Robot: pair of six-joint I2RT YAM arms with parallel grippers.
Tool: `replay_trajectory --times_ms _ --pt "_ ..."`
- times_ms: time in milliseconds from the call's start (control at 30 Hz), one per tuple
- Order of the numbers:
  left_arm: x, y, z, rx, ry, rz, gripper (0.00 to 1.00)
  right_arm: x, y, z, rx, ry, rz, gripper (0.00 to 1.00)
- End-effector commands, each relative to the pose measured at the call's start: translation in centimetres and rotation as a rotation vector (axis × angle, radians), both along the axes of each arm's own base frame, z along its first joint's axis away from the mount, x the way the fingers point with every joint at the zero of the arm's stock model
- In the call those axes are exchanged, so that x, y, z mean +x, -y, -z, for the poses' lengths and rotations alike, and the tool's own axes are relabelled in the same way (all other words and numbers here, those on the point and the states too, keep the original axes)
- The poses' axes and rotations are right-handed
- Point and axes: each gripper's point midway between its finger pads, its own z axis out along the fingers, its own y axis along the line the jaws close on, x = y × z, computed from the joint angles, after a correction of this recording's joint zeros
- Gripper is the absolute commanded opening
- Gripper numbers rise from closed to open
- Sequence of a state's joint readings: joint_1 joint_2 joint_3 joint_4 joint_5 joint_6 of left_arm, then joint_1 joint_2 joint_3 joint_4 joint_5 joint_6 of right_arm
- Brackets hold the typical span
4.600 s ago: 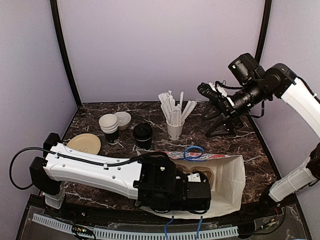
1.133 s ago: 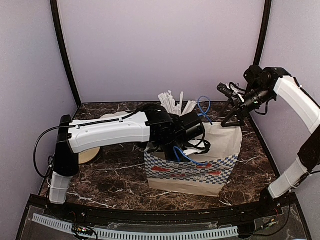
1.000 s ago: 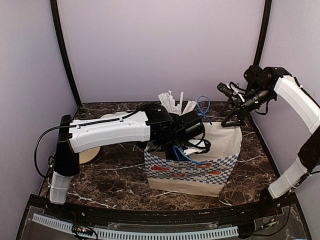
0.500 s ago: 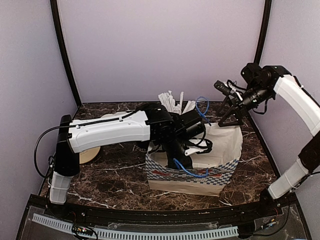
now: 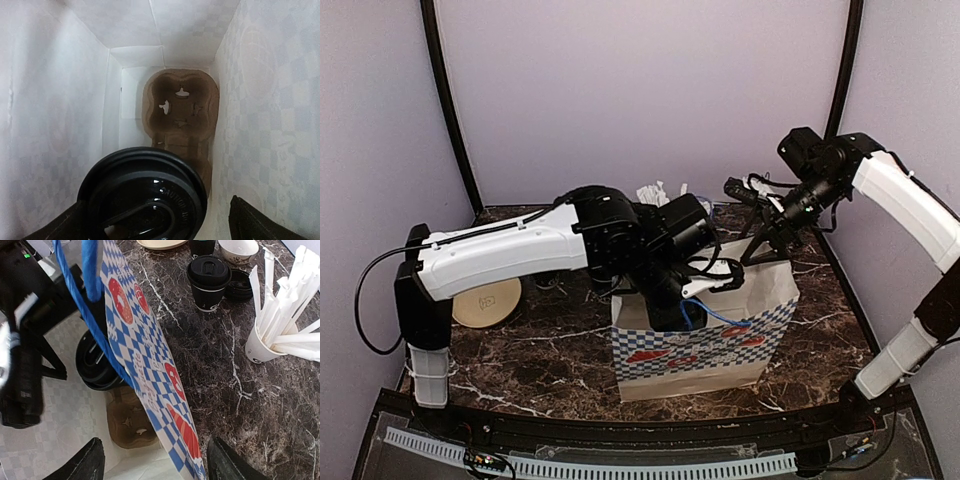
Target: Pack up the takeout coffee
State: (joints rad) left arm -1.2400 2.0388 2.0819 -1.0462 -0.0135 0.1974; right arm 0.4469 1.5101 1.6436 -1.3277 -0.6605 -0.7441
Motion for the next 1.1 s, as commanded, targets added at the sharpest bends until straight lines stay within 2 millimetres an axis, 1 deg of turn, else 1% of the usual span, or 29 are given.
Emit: replay_trajectory --times_ms 0,33,67,100,167,200,233,300,333,367,400,433,467,500,533,567,600,633,667,700,733,767,800,867,967,1067 --pt "0.1 -0.4 -5.3 -0.147 0.079 -0.004 0.99 0.3 -1.2 0.1 -0.020 0.029 -0.014 0.68" --pt "0.4 -0.2 -5.7 -0.168 0.095 -0.007 0.99 0.3 -1.5 0.1 -0.022 0.033 -0.017 0.66" --pt "0.5 -0.3 -6.7 -0.196 0.112 -0.008 0.99 0.3 -1.7 0.2 -0.025 0.036 -0.019 0.64" --pt "0.6 0.0 -7.2 -0.227 0.127 -0.007 0.99 0.4 -1.9 0.2 -0.025 0.040 -0.021 0.62" --pt "0.8 -0.2 -9.9 -0.308 0.175 -0.011 0.99 0.7 -2.2 0.0 -0.018 0.048 -0.021 0.59" --pt "1.0 -0.2 -10.5 -0.328 0.194 -0.018 0.99 0.9 -2.3 0.0 -0.017 0.051 -0.021 0.57" --pt "1.1 -0.4 -11.7 -0.370 0.218 -0.016 0.99 1.1 -2.4 0.0 -0.017 0.054 -0.018 0.54" --pt "1.3 -0.8 -13.5 -0.424 0.255 -0.029 0.99 1.6 -2.6 0.0 -0.016 0.062 -0.010 0.49" --pt "1.5 -1.1 -13.5 -0.428 0.270 -0.041 0.99 1.8 -2.7 0.0 -0.016 0.065 -0.008 0.45" --pt "1.6 -1.5 -15.0 -0.468 0.290 -0.048 0.99 1.9 -2.7 0.0 -0.017 0.068 -0.007 0.42" --pt "1.8 -1.8 -14.9 -0.466 0.304 -0.061 0.99 2.1 -2.7 0.0 -0.021 0.072 -0.006 0.33" --pt "1.8 -2.3 -16.5 -0.508 0.326 -0.073 0.99 2.1 -2.7 0.2 -0.026 0.074 -0.008 0.24" --pt "2.0 -2.8 -16.0 -0.499 0.341 -0.085 0.99 2.1 -2.6 0.2 -0.033 0.076 -0.008 0.19" --pt "2.0 -3.4 -17.9 -0.557 0.376 -0.091 0.99 2.2 -2.5 0.4 -0.040 0.077 -0.007 0.12" --pt "2.4 -4.0 -16.6 -0.536 0.392 -0.105 0.99 2.3 -2.4 0.5 -0.047 0.083 -0.005 0.09" --pt "2.4 -4.8 -19.4 -0.629 0.440 -0.114 0.99 2.4 -2.2 0.6 -0.056 0.087 -0.001 0.06" --pt "2.6 -5.3 -18.3 -0.624 0.452 -0.124 0.99 2.5 -1.9 0.6 -0.063 0.093 0.005 0.02" --pt "2.6 -6.1 -20.6 -0.709 0.480 -0.139 0.99 2.6 -1.7 0.5 -0.067 0.103 0.012 0.00" --pt "2.9 -6.7 -20.1 -0.713 0.484 -0.153 0.99 2.7 -1.5 0.2 -0.068 0.112 0.022 0.00" --pt "2.9 -7.5 -21.8 -0.776 0.499 -0.173 0.99 2.7 -1.2 -0.2 -0.065 0.124 0.030 0.00" --pt "3.3 -8.0 -21.4 -0.773 0.502 -0.188 0.99 2.7 -1.0 -0.6 -0.061 0.137 0.036 0.00" --pt "3.4 -8.7 -22.2 -0.803 0.514 -0.206 0.99 2.7 -0.8 -1.1 -0.055 0.151 0.046 0.00" --pt "3.7 -9.1 -22.1 -0.804 0.517 -0.216 0.99 2.7 -0.7 -1.5 -0.048 0.164 0.055 0.00" --pt "3.7 -9.6 -22.2 -0.815 0.501 -0.211 0.99 2.3 -0.7 -2.0 -0.026 0.173 0.059 0.00" --pt "3.0 -9.0 -21.9 -0.817 0.452 -0.165 0.99 2.0 -0.8 -2.0 -0.013 0.159 0.060 0.00" --pt "2.7 -8.2 -21.1 -0.789 0.415 -0.134 0.99 2.1 -0.8 -1.5 -0.018 0.150 0.062 0.00"
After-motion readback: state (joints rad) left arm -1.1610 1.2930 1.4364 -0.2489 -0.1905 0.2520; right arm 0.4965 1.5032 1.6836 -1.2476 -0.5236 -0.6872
